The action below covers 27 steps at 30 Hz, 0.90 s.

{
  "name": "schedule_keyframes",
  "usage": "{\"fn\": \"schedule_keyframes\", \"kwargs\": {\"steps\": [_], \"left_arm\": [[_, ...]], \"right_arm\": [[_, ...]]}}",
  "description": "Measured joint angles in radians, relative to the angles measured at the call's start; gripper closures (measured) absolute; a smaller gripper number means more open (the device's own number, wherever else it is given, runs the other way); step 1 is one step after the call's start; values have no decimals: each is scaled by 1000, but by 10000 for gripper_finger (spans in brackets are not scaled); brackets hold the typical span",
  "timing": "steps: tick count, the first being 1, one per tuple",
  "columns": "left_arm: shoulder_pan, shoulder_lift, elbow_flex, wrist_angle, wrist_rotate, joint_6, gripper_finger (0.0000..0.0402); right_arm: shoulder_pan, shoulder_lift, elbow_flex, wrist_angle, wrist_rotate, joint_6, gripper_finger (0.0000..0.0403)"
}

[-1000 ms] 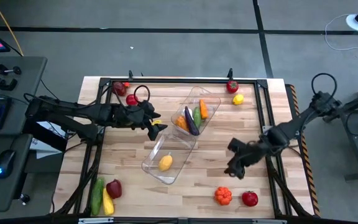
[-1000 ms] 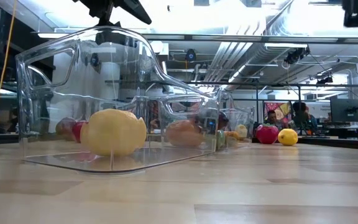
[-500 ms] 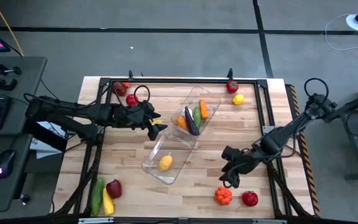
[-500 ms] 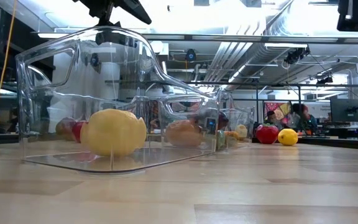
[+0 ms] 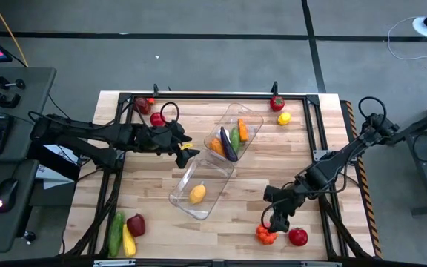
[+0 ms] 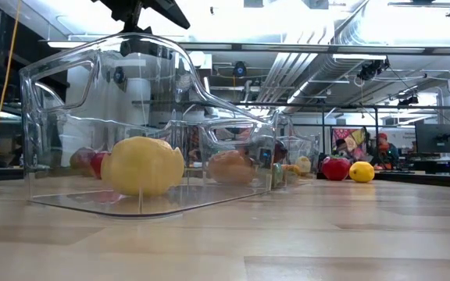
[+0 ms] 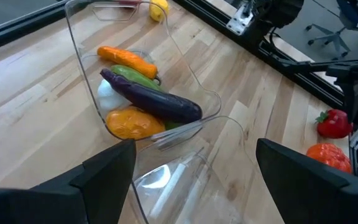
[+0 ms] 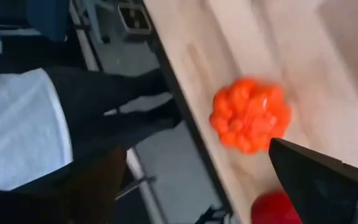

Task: Sort produce into baskets
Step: Put the bottom right red tomato into the bottom transparent bin

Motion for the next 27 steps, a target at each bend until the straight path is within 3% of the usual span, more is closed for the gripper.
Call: {"fn": "schedule_keyframes", "kwargs": {"steps": [4, 11, 17, 27], "left_arm": [[0, 0, 0, 0, -5, 0, 80], [0, 0, 0, 0, -6, 8, 80], [5, 0, 0, 0, -7, 8, 80], [30, 0, 0, 0, -8, 8, 80]], "right_arm": [[49, 0, 0, -15, -5, 33, 28], [195, 44, 0, -233, -23, 37, 29], [272, 146, 0, -192, -104, 60, 29], [318, 328, 0, -223, -74, 54, 29]]}}
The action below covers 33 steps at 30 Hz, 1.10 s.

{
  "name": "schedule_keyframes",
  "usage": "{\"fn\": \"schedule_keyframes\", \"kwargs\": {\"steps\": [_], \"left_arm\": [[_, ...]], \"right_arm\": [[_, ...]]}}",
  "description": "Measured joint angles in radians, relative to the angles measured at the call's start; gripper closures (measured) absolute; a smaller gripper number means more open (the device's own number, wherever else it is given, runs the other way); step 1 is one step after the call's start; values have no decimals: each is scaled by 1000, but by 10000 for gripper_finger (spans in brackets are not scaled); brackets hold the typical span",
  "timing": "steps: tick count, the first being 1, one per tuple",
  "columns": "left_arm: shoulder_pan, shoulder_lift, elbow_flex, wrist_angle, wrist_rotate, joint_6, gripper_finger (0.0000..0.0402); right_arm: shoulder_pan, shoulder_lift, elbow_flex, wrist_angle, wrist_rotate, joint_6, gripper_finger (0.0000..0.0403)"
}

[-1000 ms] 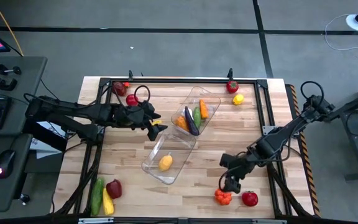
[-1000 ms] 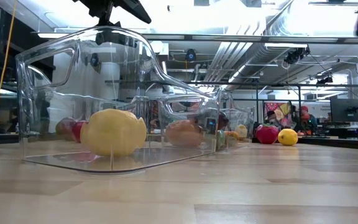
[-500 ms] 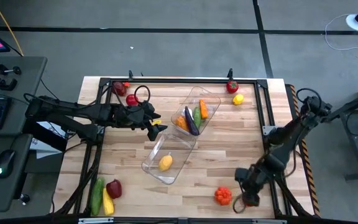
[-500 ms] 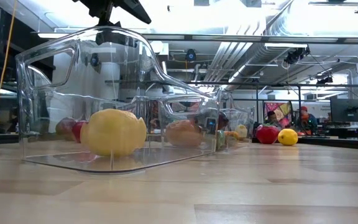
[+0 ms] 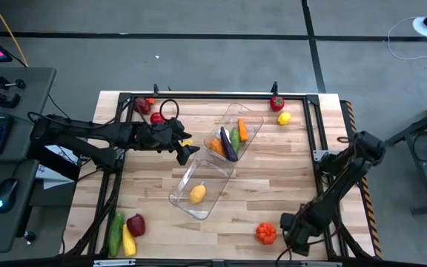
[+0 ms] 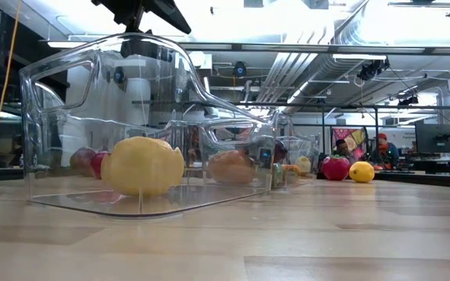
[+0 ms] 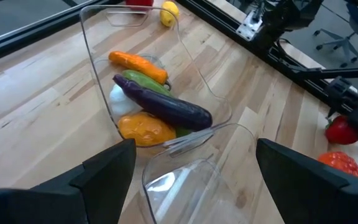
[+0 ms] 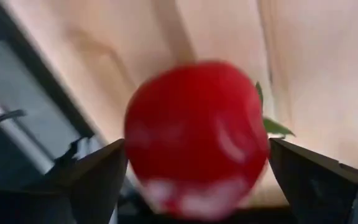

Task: Sort produce into baskets
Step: Put the bottom right red tomato into the bottom transparent bin

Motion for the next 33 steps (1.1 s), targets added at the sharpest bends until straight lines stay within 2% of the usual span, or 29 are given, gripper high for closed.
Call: {"fn": "schedule_keyframes", "kwargs": {"steps": [4, 9, 15, 21, 24, 26, 30, 33], "left_arm": [[0, 0, 0, 0, 0, 0, 80], [0, 0, 0, 0, 0, 0, 80], [0, 0, 0, 0, 3, 0, 80], [0, 0, 0, -2, 5, 0, 80], [1, 0, 0, -1, 36, 24, 80], [3, 0, 0, -2, 86, 53, 80], [14, -5, 0, -2, 161, 47, 80], [15, -25, 0, 1, 187, 14, 80]], "right_arm": [[7, 61, 0, 1, 46, -18, 29], [5, 109, 6, 3, 43, -15, 29], [-6, 70, 0, -1, 62, -18, 36], [-44, -87, 94, -311, 235, -71, 81], [-93, -167, 165, -497, 371, -110, 90], [-149, -206, 208, -554, 491, -134, 90], [-296, -246, 263, -502, 694, -263, 91], [-422, -241, 258, -291, 763, -462, 91]]}}
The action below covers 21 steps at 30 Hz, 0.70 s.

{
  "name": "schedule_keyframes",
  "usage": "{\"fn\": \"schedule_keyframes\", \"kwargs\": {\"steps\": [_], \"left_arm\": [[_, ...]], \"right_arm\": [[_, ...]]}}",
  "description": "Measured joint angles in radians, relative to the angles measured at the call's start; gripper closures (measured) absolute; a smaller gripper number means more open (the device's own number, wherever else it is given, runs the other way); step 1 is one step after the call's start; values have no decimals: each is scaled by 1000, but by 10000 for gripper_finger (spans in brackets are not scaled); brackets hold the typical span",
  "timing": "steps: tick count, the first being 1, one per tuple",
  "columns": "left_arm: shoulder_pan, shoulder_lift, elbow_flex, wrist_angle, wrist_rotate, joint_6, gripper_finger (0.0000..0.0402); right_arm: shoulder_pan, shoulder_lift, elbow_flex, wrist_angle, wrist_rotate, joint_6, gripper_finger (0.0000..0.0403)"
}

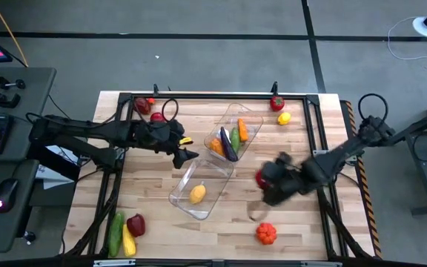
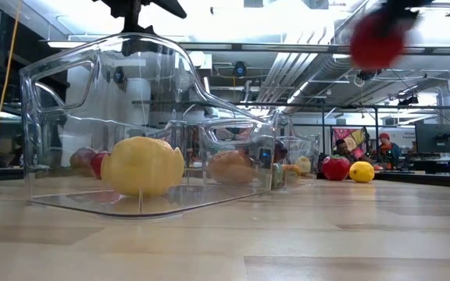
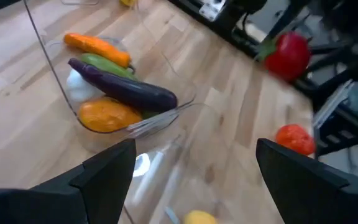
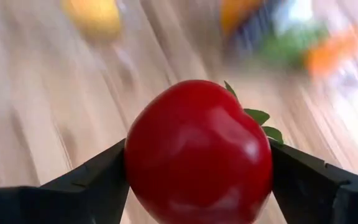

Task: Sort produce into baskets
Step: Put the bottom right red tomato into the bottom transparent bin

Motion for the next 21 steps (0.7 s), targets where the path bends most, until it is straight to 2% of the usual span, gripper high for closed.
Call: {"fn": "schedule_keyframes", "kwargs": {"steps": [4, 9, 13, 17, 21], "left_arm": [[-6, -52, 0, 11, 31, -38, 80], [-30, -148, 0, 6, 29, -80, 80], [-59, -213, 0, -6, 0, -114, 80], [-100, -249, 0, -28, -47, -135, 80], [-134, -257, 0, -54, -83, -156, 80]], "right_arm": [[-149, 50, -41, 399, -25, -240, 91], [-258, 158, -43, 729, -174, -382, 91], [-291, 215, -43, 834, -294, -365, 79], [-304, 242, -44, 842, -300, -233, 73], [-306, 257, -45, 840, -297, -249, 72]]}}
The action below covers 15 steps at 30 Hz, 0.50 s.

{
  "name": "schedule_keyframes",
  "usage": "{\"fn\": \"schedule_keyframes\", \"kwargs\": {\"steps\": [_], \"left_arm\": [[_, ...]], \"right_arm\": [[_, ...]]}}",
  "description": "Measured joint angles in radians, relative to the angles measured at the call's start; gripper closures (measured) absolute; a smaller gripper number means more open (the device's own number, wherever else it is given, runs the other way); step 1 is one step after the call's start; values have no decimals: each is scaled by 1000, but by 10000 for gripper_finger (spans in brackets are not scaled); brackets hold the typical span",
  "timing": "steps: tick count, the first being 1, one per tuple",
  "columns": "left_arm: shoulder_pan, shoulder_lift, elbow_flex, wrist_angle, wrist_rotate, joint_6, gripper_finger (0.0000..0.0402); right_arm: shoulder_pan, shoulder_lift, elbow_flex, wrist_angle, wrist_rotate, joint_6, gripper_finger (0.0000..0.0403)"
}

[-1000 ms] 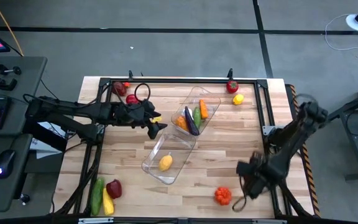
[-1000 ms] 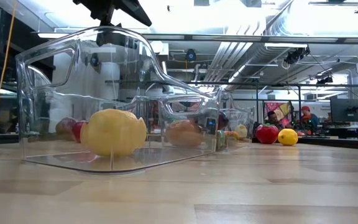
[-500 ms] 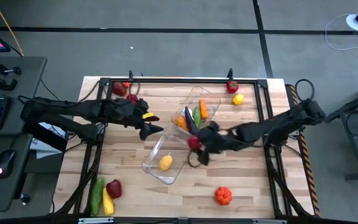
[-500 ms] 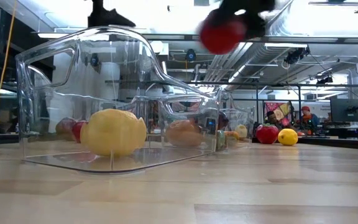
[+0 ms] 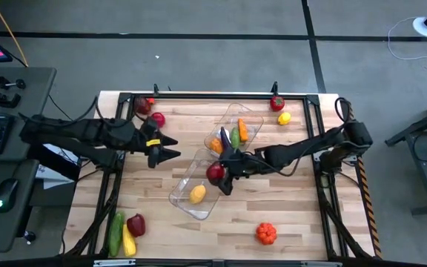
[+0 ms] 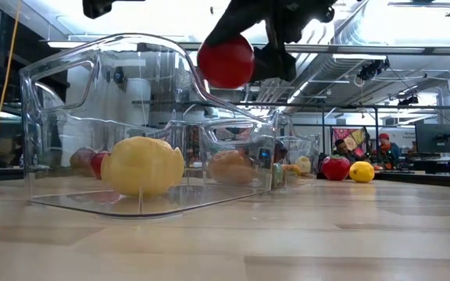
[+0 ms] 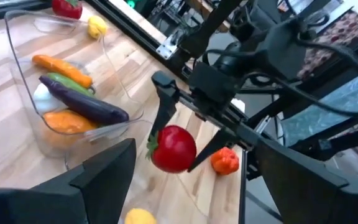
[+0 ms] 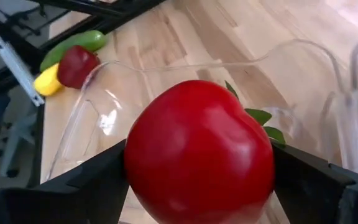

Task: Sort produce into baskets
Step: Put the bottom right red tomato into the bottom transparent bin

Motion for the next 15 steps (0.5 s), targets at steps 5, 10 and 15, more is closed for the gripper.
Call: {"fn": "schedule_keyframes", "kwargs": {"steps": [5, 10, 15], "left_arm": [[-21, 5, 0, -2, -6, -12, 80], [-25, 5, 0, -1, -18, -17, 80], [-25, 5, 0, -2, -20, -17, 80]], "right_arm": [[1, 2, 0, 27, -61, -45, 71], [1, 2, 0, 28, -74, -45, 43], [0, 2, 15, 20, -55, -78, 11]]}}
